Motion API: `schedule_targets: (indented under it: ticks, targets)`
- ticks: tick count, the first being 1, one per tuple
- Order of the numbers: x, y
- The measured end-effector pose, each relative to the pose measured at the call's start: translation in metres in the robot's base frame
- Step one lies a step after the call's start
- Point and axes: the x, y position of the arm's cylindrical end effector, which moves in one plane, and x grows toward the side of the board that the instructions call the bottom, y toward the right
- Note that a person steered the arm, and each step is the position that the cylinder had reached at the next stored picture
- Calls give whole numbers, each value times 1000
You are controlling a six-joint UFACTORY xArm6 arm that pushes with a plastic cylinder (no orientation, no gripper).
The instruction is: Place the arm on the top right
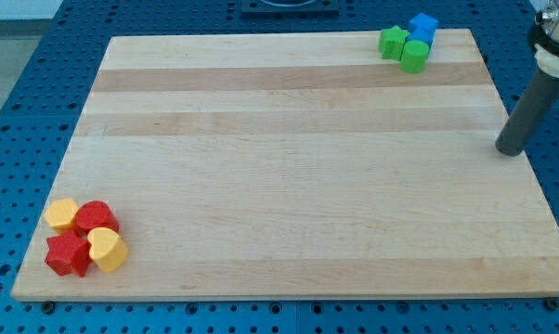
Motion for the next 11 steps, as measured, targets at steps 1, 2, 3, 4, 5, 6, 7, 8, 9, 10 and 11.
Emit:
schedule_targets:
  ticks: [1, 2, 3, 4, 5, 6, 7, 8, 9, 10, 11]
  targets:
    - [4, 7]
    - [3, 45]
    - [-47, 59]
    - [-103, 59]
    - [-160, 59]
    - [-218, 59]
    - [-250, 58]
    - [-251, 58]
    - [-251, 49]
    - [-250, 19]
    - [-250, 2]
